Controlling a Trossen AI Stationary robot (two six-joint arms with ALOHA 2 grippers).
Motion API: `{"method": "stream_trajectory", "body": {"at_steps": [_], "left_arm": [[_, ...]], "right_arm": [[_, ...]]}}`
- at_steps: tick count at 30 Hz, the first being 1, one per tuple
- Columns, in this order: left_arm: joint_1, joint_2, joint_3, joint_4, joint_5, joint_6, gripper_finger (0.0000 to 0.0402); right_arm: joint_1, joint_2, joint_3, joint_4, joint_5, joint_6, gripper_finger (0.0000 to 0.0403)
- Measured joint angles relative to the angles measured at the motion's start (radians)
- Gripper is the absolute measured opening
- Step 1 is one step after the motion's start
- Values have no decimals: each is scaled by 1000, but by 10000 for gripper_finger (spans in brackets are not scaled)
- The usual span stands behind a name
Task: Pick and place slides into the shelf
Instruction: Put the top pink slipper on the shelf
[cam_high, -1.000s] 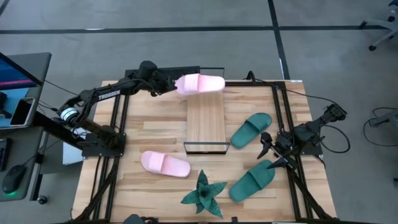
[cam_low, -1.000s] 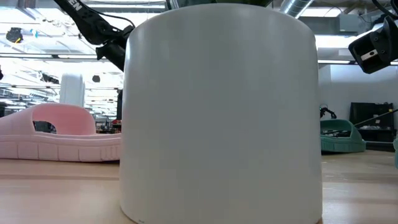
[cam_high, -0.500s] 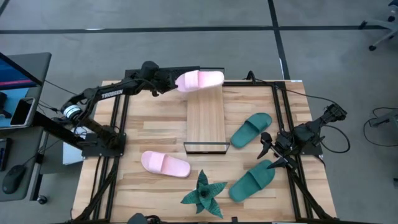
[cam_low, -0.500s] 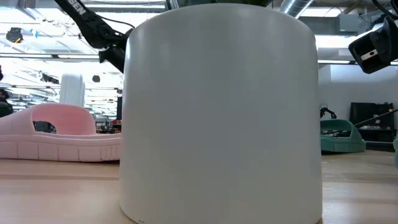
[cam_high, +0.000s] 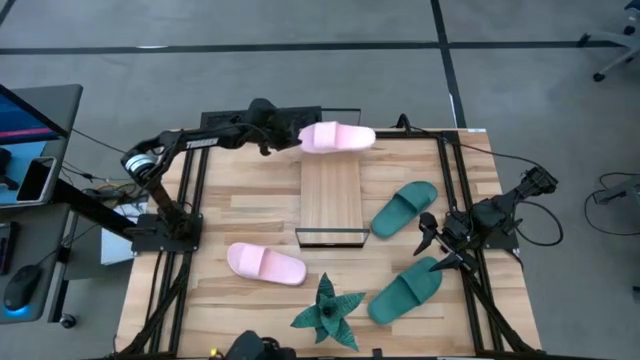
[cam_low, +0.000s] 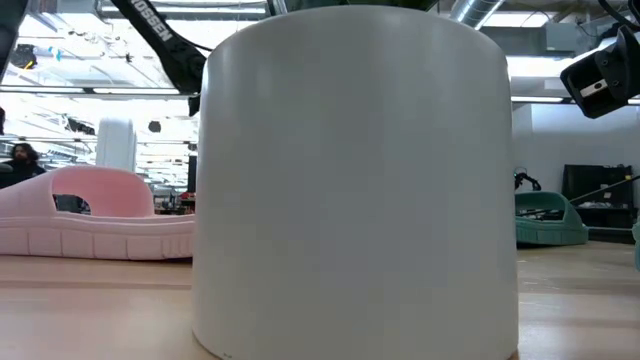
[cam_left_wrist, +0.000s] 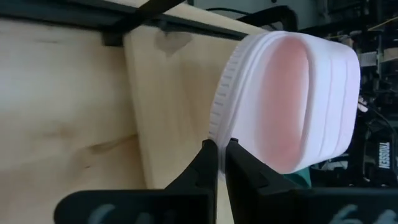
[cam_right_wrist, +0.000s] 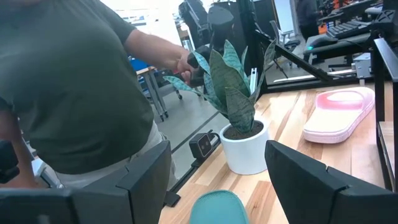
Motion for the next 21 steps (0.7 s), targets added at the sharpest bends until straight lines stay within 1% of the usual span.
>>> {"method": "stream_trajectory", "body": {"at_steps": [2,10,21], "left_arm": [[1,12,15,4,3,1,0],[11,21,23,-89,-20,49,0],[46,21,23,-106,-63,63,0]], "right_arm": [[0,0,0,0,0,0,254],[0,0,0,0,0,0,254],[0,0,0,0,0,0,254]]}}
